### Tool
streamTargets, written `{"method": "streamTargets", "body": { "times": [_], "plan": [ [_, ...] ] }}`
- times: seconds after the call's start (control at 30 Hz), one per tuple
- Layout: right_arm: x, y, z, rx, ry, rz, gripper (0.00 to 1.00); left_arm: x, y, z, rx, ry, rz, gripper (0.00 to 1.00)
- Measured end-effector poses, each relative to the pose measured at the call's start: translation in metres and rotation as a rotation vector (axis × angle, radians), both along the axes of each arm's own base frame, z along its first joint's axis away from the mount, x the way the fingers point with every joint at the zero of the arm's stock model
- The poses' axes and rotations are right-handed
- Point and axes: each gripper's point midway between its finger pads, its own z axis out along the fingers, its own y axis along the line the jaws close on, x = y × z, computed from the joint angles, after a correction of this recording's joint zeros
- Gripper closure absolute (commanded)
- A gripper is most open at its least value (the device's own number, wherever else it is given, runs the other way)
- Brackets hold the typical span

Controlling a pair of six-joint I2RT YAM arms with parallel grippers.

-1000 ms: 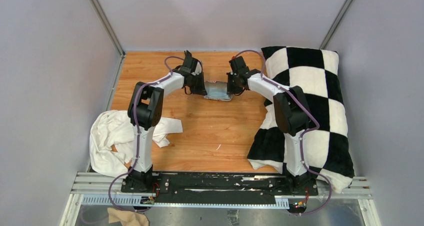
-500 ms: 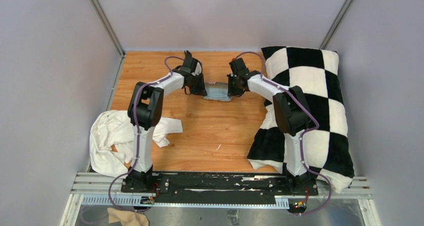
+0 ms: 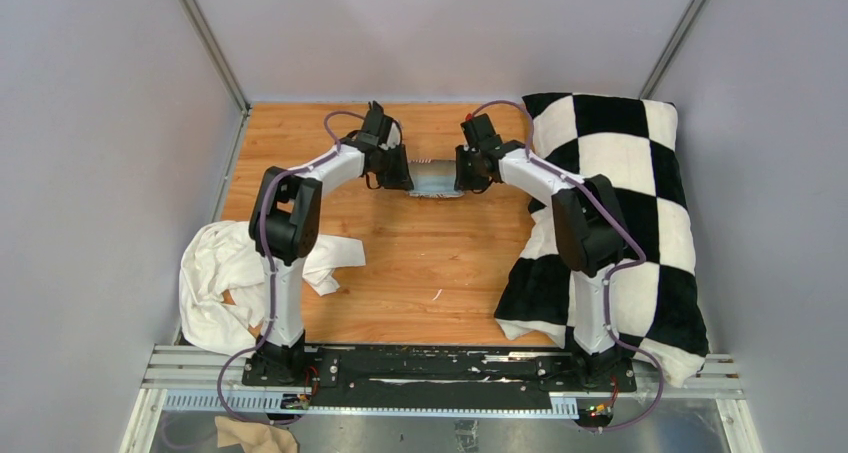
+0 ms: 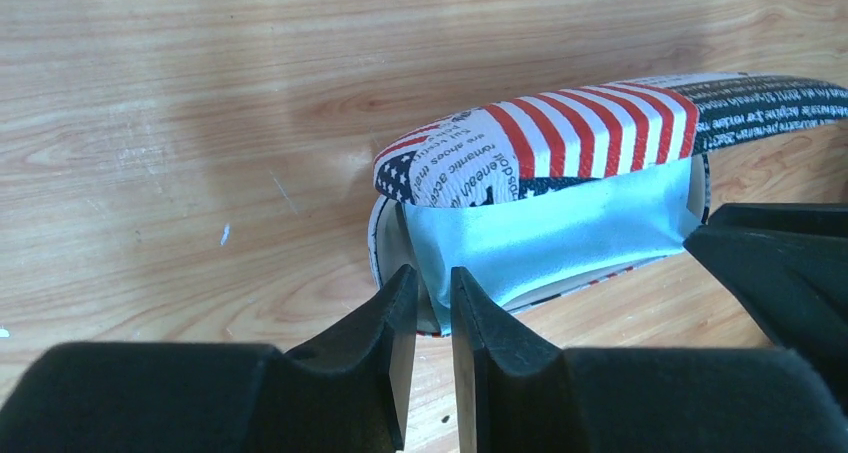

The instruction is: Organize the sunglasses

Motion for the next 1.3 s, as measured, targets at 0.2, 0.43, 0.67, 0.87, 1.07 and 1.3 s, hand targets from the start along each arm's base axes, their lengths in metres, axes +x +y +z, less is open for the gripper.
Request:
{"method": "streamTargets", "body": {
  "times": [0.2,0.43,0.67,0.87,1.07,1.3],
  "plan": [
    [-0.001,-0.001,0.017,0.014,-0.028,0.0,0.7,-0.003,0.001,0.002,-0.005,-0.001,0.007,0.69],
    [-0.005,-0.003,0.015,0.011,-0.021,0.0,0.71,-0.007,0.004,0.005,-0.003,-0.003,0.018,0.67],
    [-0.006,-0.003,0.015,0.01,-0.019,0.0,0.71,-0.003,0.006,0.033,-0.01,-0.065,0.03,0.67],
    [-0.006,-0.003,0.015,0.01,-0.019,0.0,0.72,-0.001,0.006,0.048,-0.018,-0.096,0.034,0.67],
    [-0.006,-0.003,0.019,0.015,-0.026,0.001,0.72,-0.005,0.008,0.047,-0.017,-0.089,0.039,0.67],
    [-0.012,-0.006,0.04,0.028,-0.06,0.008,0.72,-0.005,0.011,0.049,-0.006,-0.092,0.051,0.67]
  ]
}}
